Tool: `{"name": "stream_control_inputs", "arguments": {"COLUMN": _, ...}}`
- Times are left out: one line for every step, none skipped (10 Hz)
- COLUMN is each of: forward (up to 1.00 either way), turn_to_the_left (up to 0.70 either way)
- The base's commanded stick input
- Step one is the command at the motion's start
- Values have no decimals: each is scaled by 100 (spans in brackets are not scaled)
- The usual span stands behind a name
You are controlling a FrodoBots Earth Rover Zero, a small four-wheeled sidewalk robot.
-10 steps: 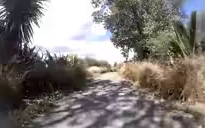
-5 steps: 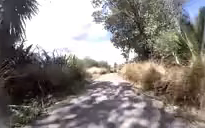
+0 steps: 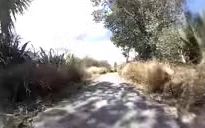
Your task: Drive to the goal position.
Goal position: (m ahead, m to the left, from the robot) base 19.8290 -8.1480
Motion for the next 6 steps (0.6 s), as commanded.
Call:
{"name": "stream_control_inputs", "arguments": {"forward": 85, "turn_to_the_left": 0}}
{"name": "stream_control_inputs", "arguments": {"forward": 85, "turn_to_the_left": 0}}
{"name": "stream_control_inputs", "arguments": {"forward": 85, "turn_to_the_left": 0}}
{"name": "stream_control_inputs", "arguments": {"forward": 85, "turn_to_the_left": 0}}
{"name": "stream_control_inputs", "arguments": {"forward": 85, "turn_to_the_left": 0}}
{"name": "stream_control_inputs", "arguments": {"forward": 85, "turn_to_the_left": 0}}
